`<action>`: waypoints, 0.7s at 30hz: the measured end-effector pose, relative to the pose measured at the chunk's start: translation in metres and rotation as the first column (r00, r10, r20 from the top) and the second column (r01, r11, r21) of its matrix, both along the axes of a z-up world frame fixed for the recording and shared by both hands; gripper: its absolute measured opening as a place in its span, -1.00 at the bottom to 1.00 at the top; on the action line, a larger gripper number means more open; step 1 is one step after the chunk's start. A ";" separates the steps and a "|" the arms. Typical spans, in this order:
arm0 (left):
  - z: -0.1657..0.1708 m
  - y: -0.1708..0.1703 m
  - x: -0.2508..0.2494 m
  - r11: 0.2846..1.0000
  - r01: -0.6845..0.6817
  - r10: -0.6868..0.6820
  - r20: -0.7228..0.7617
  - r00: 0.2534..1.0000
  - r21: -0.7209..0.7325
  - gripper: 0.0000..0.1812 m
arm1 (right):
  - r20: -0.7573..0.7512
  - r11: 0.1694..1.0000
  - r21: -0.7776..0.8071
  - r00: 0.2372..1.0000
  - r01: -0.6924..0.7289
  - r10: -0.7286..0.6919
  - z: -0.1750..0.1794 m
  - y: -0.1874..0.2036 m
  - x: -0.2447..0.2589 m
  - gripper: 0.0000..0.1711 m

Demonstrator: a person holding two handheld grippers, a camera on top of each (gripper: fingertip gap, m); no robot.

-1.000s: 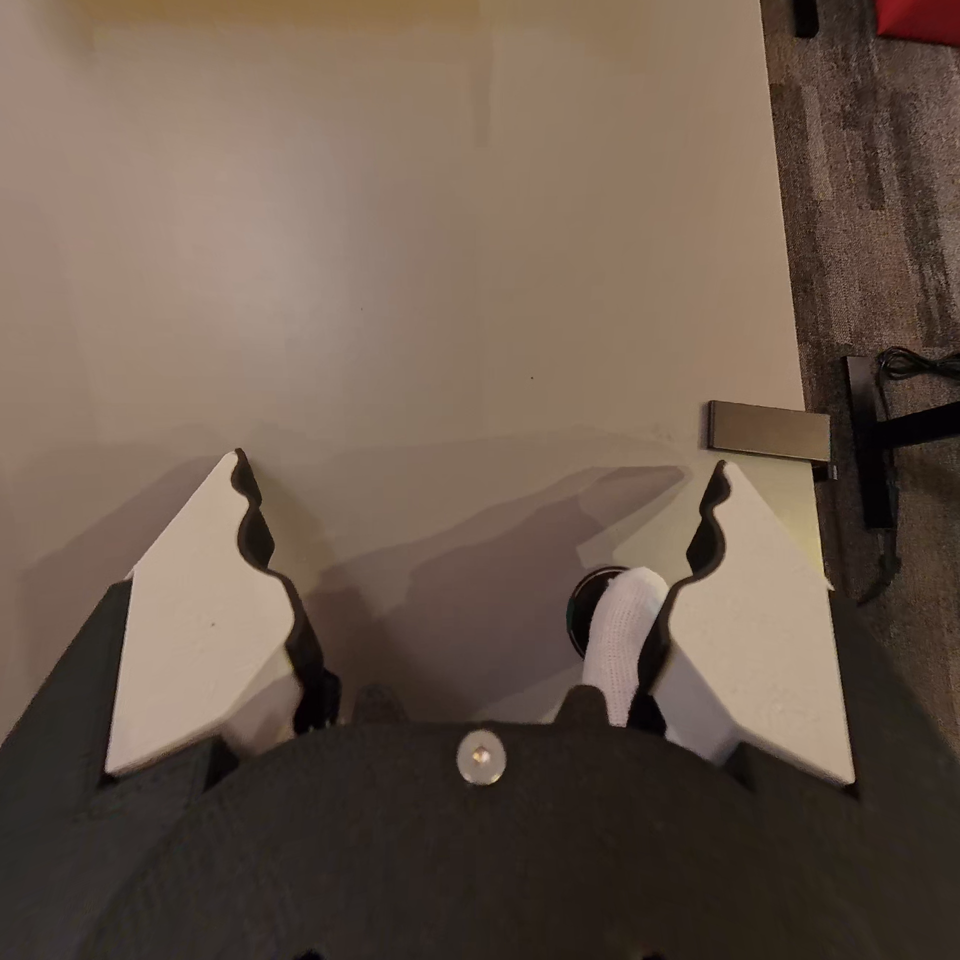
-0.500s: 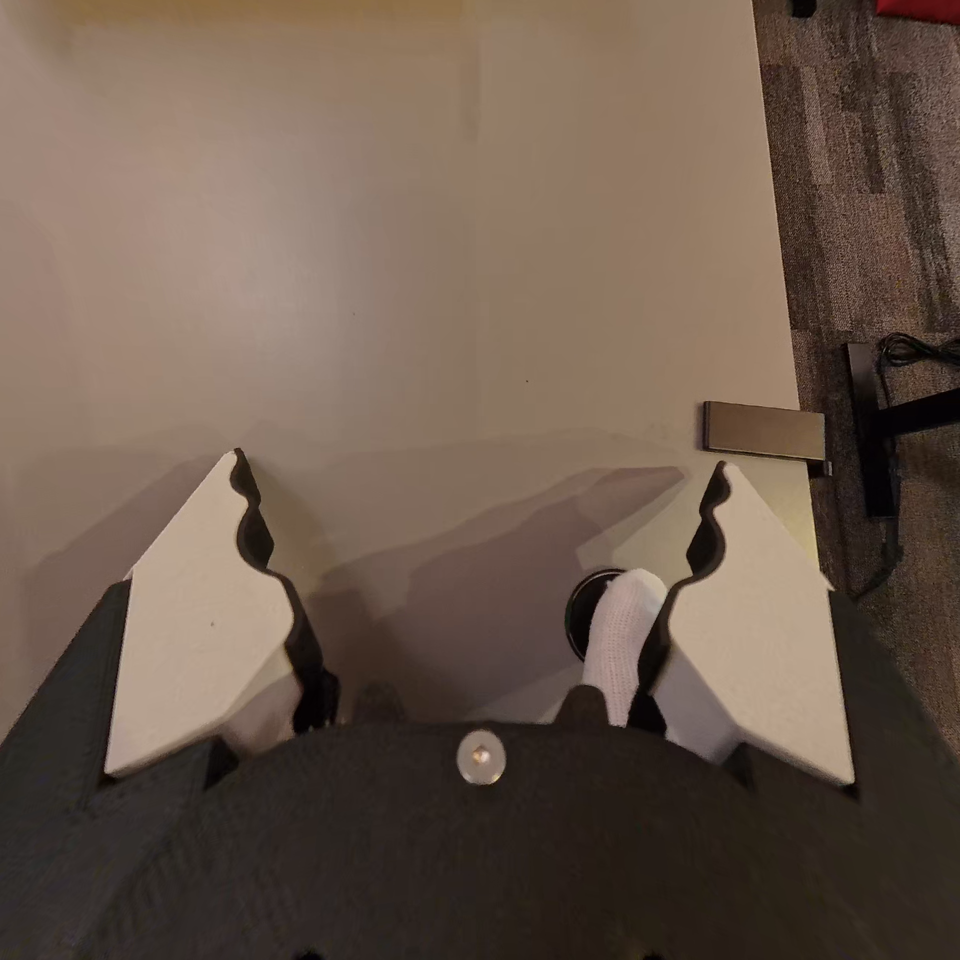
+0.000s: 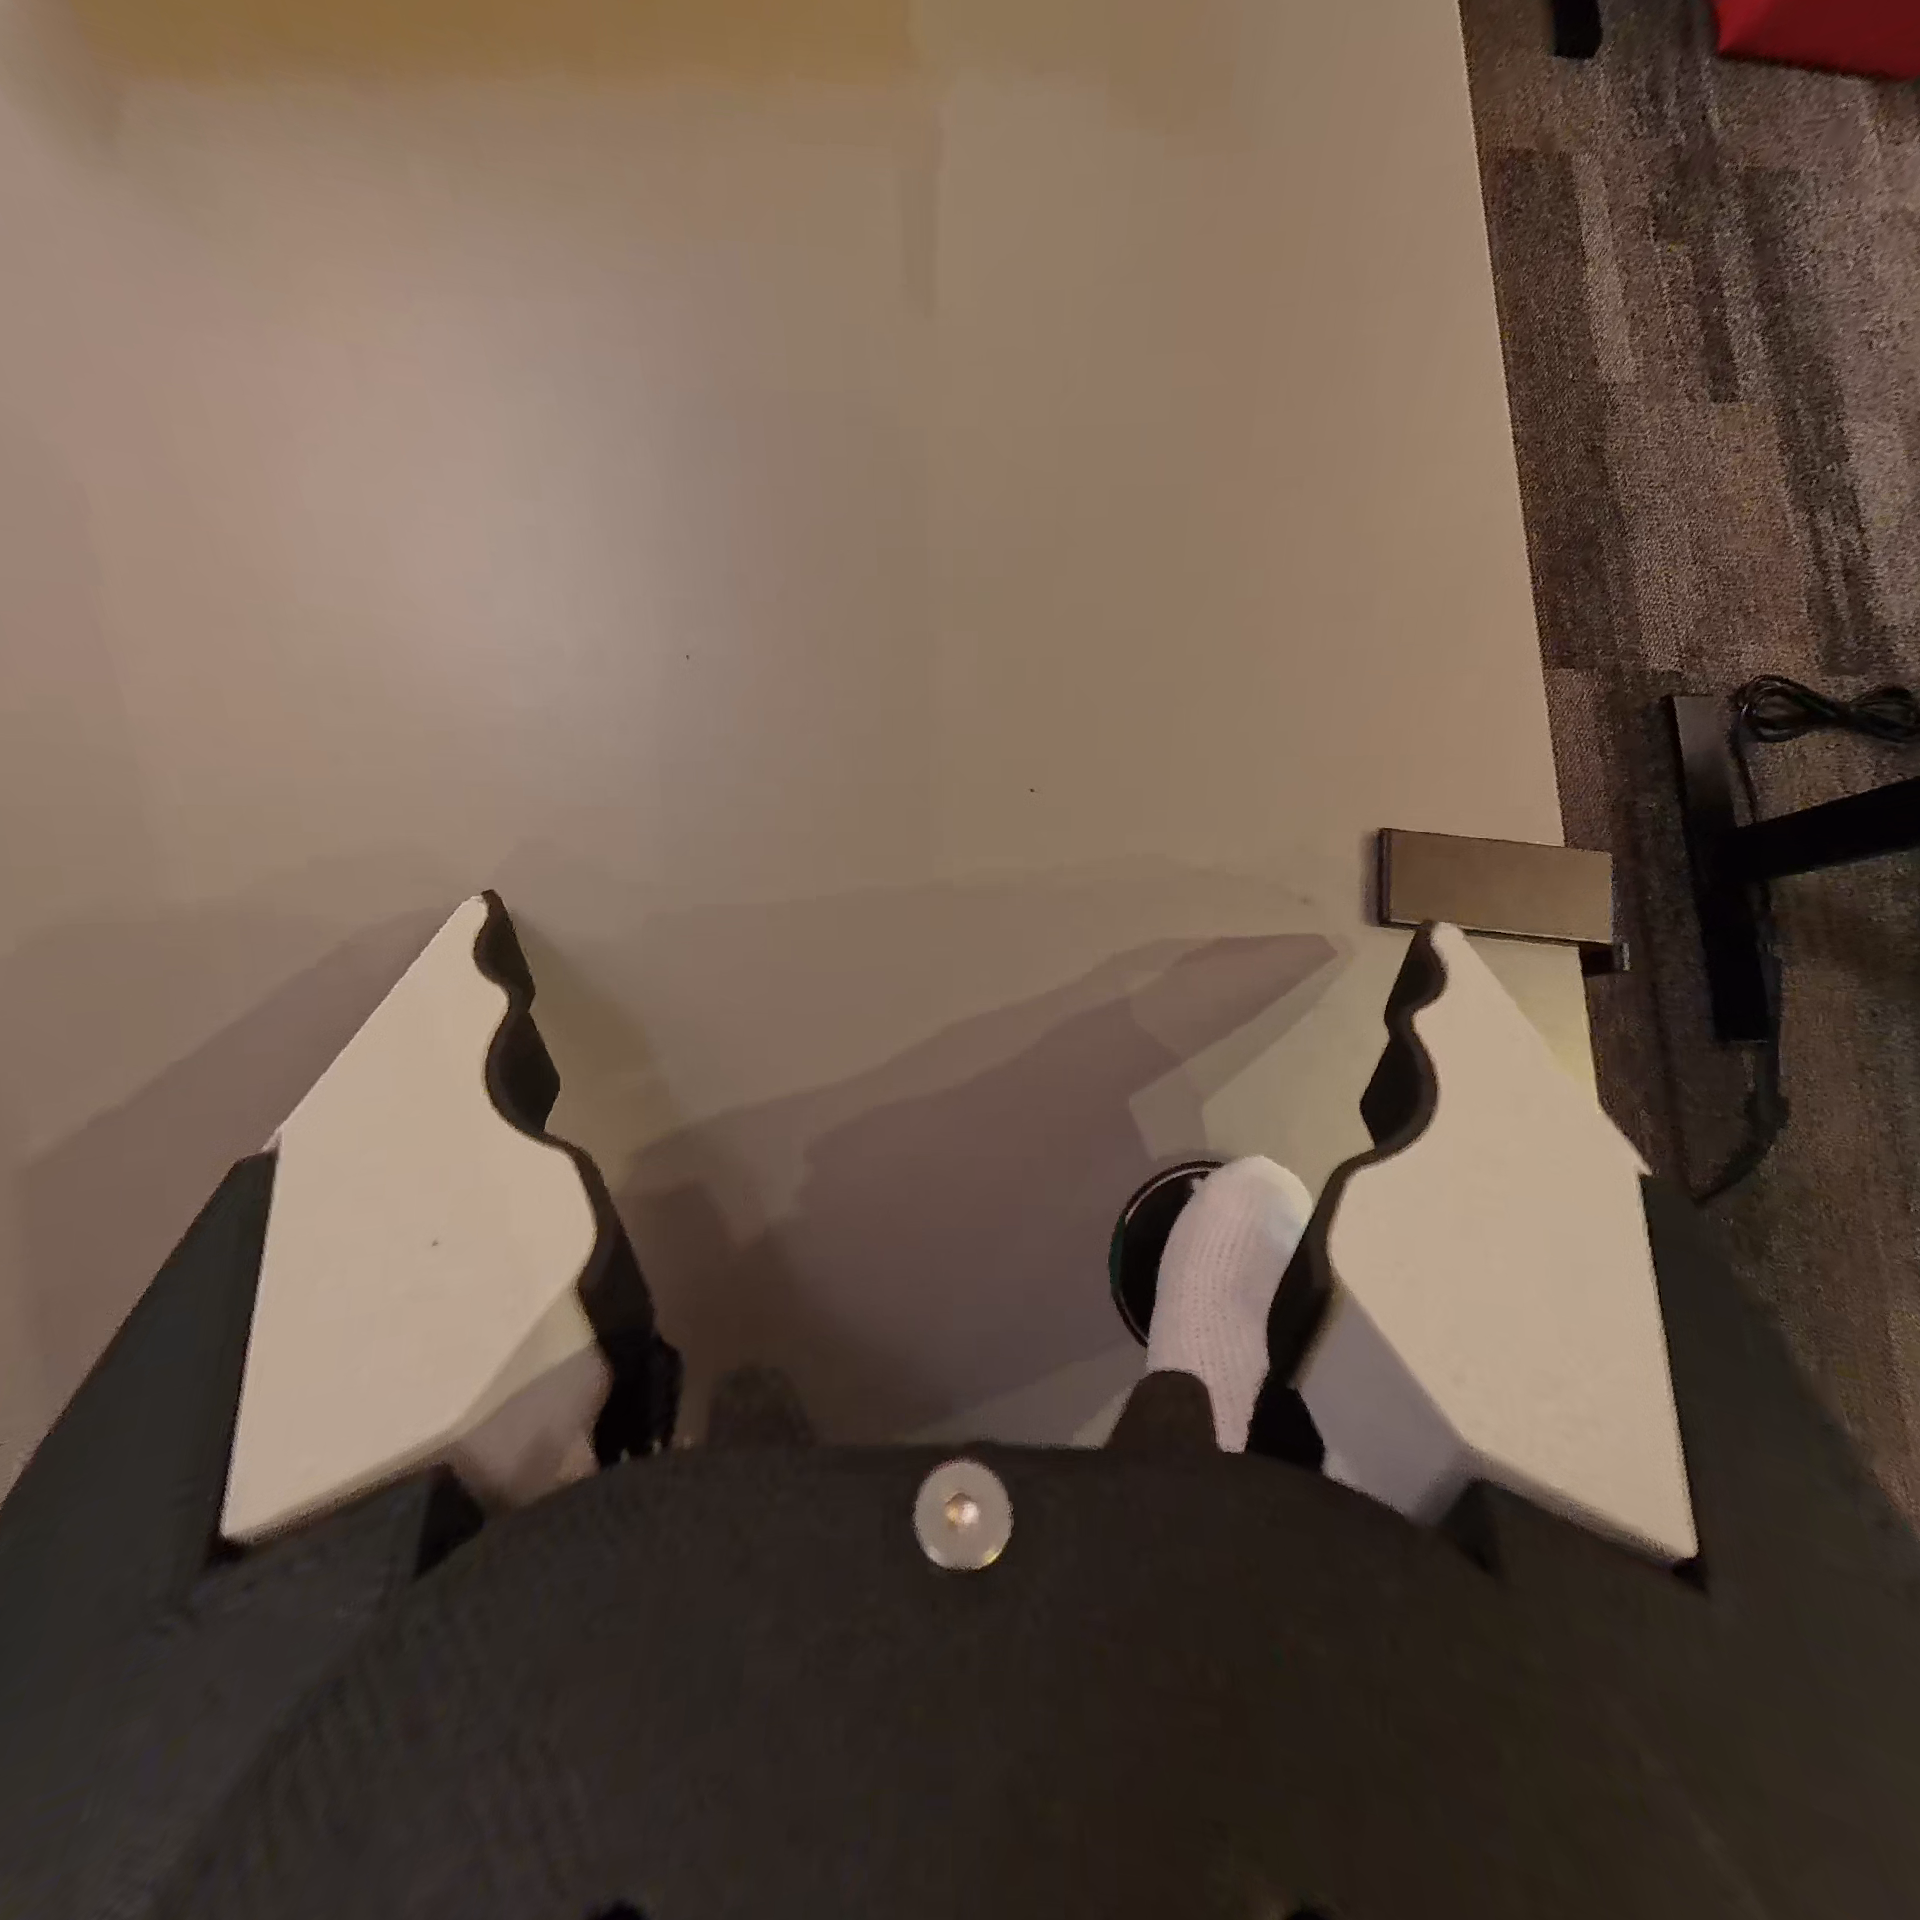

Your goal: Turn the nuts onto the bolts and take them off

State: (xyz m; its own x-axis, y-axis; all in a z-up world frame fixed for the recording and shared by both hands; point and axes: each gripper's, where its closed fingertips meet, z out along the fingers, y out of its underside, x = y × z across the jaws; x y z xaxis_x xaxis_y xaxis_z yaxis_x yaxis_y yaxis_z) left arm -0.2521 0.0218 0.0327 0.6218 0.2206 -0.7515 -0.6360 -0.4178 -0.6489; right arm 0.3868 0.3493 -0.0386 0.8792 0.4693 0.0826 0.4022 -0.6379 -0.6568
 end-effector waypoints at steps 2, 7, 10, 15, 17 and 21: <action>-0.002 -0.001 0.001 1.000 0.003 -0.002 -0.008 1.000 0.006 -0.49 | 0.006 1.000 0.010 1.000 -0.002 0.002 -0.002 0.002 0.000 0.82; -0.010 -0.001 0.002 1.000 0.002 -0.002 -0.011 1.000 -0.004 -0.51 | 0.008 1.000 0.022 1.000 -0.020 0.020 -0.007 0.002 -0.001 0.79; -0.014 -0.001 0.002 1.000 0.005 -0.005 -0.012 1.000 -0.009 -0.51 | -0.002 0.999 0.041 1.000 -0.030 0.030 -0.010 0.000 0.000 0.75; -0.020 -0.002 0.004 1.000 0.015 -0.015 -0.014 1.000 -0.002 -0.51 | -0.001 0.997 0.073 0.999 -0.041 0.041 -0.015 -0.001 -0.002 0.71; -0.023 -0.003 0.005 1.000 0.014 -0.014 -0.019 1.000 -0.003 -0.51 | -0.001 0.996 0.077 0.999 -0.044 0.044 -0.017 -0.001 -0.002 0.71; -0.028 -0.005 0.010 1.000 0.031 -0.031 -0.032 0.999 -0.005 -0.54 | 0.001 0.995 0.083 0.999 -0.052 0.052 -0.022 0.000 -0.001 0.70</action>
State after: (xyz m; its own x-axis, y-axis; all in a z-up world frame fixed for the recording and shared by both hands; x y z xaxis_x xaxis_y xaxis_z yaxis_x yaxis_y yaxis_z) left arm -0.2425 0.0172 0.0046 0.6039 0.1984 -0.7720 -0.6692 -0.3999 -0.6263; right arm 0.3855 0.3490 -0.0607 0.8536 0.5064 0.1223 0.4332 -0.5596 -0.7065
